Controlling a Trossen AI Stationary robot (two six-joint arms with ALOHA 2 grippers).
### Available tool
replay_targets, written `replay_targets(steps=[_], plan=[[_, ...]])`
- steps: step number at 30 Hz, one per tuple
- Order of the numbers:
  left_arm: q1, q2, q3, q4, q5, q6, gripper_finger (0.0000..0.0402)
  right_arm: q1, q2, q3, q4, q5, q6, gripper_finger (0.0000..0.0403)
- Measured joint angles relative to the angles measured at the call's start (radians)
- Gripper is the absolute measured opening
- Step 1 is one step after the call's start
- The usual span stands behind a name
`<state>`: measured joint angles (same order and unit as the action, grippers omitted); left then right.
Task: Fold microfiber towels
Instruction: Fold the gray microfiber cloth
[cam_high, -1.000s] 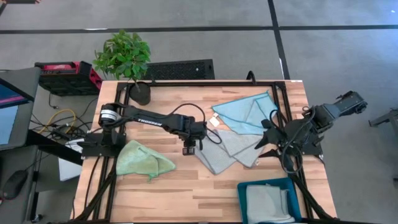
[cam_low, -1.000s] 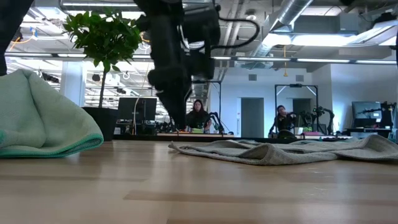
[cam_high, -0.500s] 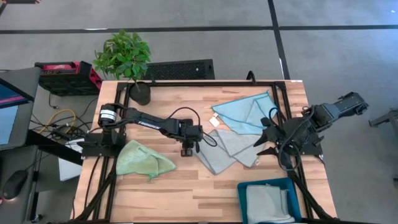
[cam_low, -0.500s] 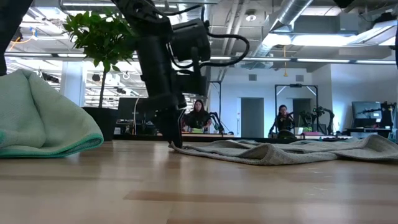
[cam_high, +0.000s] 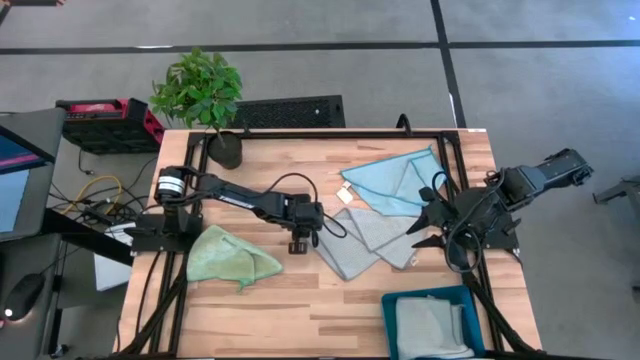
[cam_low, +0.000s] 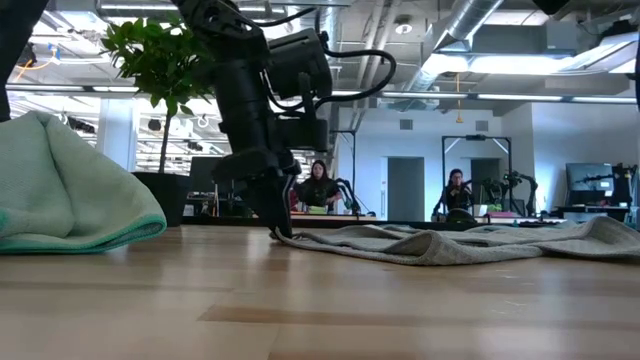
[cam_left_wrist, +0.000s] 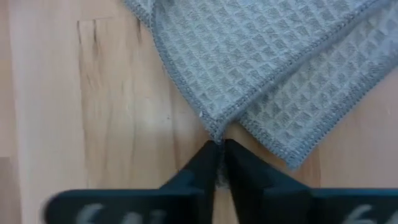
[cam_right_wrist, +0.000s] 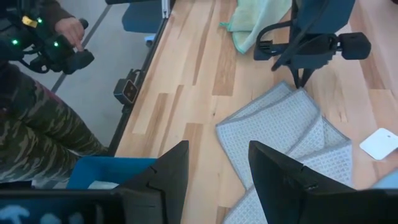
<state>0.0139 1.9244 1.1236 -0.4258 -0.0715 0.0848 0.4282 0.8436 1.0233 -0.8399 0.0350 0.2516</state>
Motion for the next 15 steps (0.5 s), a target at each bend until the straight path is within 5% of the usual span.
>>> replay_targets(steps=[9, 15], plan=[[0.024, -0.036, 0.008, -0.023, 0.012, -0.142, 0.0001, -0.001, 0.0, 0.0, -0.072, 0.036, 0.0, 0.0189], [0.031, -0.148, 0.082, -0.157, -0.046, -0.084, 0.0, -0.026, 0.003, 0.0, -0.126, 0.182, 0.0, 0.0189]])
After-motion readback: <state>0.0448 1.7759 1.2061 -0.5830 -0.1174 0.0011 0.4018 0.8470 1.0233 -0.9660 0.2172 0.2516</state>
